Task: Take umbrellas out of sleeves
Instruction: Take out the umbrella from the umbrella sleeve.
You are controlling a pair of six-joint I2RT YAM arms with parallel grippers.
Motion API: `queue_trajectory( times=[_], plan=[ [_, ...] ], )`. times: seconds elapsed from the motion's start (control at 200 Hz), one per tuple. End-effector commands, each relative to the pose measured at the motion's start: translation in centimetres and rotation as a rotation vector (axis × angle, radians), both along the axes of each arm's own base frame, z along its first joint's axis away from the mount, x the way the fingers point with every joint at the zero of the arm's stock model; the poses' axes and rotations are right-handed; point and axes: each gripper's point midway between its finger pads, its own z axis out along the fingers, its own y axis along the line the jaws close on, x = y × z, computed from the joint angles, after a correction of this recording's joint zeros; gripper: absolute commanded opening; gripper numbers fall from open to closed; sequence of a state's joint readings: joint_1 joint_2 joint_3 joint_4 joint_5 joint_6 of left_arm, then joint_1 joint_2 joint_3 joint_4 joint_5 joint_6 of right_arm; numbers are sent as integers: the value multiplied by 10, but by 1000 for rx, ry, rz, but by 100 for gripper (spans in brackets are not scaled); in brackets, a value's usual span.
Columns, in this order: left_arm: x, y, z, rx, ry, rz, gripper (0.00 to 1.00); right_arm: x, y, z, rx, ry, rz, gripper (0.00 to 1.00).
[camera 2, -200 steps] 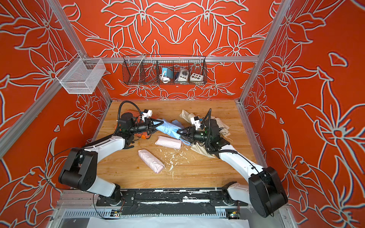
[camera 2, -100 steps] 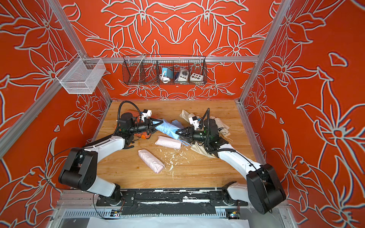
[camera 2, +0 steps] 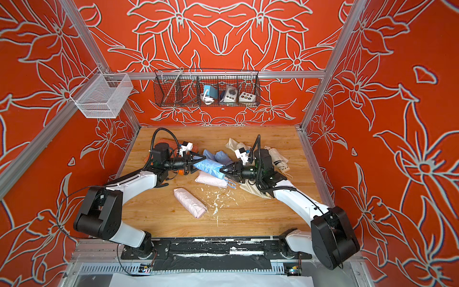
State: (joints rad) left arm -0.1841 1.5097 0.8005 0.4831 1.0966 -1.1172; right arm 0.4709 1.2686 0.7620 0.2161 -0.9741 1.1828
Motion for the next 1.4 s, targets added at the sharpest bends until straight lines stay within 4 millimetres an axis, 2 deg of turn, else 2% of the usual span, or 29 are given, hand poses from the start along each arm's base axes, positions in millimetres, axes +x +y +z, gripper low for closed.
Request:
queue_trajectory(
  times=[0.0,0.545,1.076,1.296,1.396],
  plan=[
    [-2,3,27,1,-112,-31,60,3,-8,15,-4,-52,-2,0],
    [2,18,29,34,-137,-2,47,0,-25,10,-34,-31,-7,0],
    [4,24,27,49,-138,13,47,-2,-37,7,-42,-22,-19,0],
    [4,24,25,47,-133,13,44,-1,-37,8,-35,-24,-22,0],
    [3,24,21,51,-124,9,52,0,-37,9,-31,-24,-25,0]
  ],
)
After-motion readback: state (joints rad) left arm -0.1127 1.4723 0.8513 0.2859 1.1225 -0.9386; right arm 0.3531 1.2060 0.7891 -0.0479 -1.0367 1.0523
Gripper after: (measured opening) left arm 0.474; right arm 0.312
